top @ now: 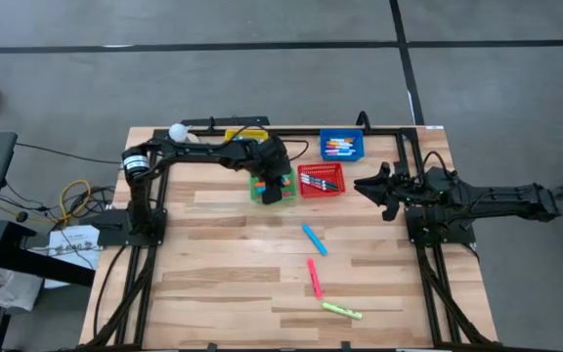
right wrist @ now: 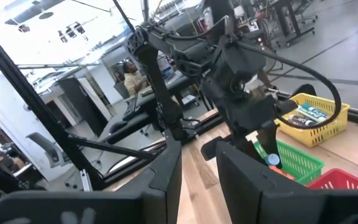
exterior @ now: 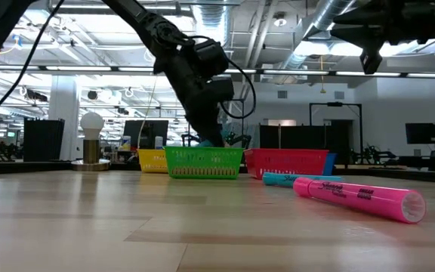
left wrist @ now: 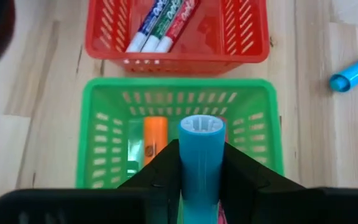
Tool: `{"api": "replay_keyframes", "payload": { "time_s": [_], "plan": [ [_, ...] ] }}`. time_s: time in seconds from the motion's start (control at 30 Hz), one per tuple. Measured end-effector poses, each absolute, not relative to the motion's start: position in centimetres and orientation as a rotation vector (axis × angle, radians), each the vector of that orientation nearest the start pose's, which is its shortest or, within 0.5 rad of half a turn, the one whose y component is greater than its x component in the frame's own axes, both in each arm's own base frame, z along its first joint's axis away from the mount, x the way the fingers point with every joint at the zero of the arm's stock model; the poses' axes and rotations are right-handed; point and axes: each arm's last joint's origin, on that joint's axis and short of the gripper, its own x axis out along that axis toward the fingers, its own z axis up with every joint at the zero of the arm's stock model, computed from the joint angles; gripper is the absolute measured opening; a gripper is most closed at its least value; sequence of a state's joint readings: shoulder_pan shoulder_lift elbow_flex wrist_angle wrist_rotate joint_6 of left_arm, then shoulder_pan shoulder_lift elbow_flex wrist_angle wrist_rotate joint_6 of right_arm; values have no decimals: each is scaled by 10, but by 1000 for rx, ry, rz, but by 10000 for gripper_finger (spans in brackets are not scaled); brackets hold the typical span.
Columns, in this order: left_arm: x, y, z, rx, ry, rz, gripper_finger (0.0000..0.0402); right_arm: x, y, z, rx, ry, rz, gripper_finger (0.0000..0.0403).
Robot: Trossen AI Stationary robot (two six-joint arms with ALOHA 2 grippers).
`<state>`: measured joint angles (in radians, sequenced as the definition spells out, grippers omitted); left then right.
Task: Pick & Place Markers
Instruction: Put the right large blue highlighter pen into the green bin, then put the large blue highlighter pen into the green bin
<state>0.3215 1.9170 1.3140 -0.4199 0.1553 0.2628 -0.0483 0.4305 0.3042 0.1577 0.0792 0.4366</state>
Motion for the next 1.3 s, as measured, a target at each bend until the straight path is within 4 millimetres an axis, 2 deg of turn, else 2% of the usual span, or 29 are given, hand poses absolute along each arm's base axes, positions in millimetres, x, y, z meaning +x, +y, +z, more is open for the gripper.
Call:
{"api": "replay_keyframes", "payload": {
  "time_s": [0.2, 0.57, 0.73, 0.9, 1.1, 1.17, 1.3],
  "plan": [
    [379, 118, 176, 29, 1012, -4, 98, 127, -8, 245, 436, -59, -118, 90],
    [378, 119, 189, 69, 962, 16, 116, 127, -8, 245, 436, -59, -119, 90],
    [371, 117, 219, 77, 882, 58, 144, 127, -8, 245, 478, -62, -115, 90],
    [353, 111, 270, 25, 734, 120, 159, 127, -7, 247, 508, -70, -86, 90],
    [322, 99, 326, -102, 545, 175, 159, 127, -4, 259, 492, -123, 24, 90],
    [310, 92, 336, -115, 510, 172, 159, 130, -1, 266, 488, -107, 43, 90],
    [286, 75, 345, -124, 467, 147, 160, 141, 7, 279, 463, 19, 69, 90]
  ]
}}
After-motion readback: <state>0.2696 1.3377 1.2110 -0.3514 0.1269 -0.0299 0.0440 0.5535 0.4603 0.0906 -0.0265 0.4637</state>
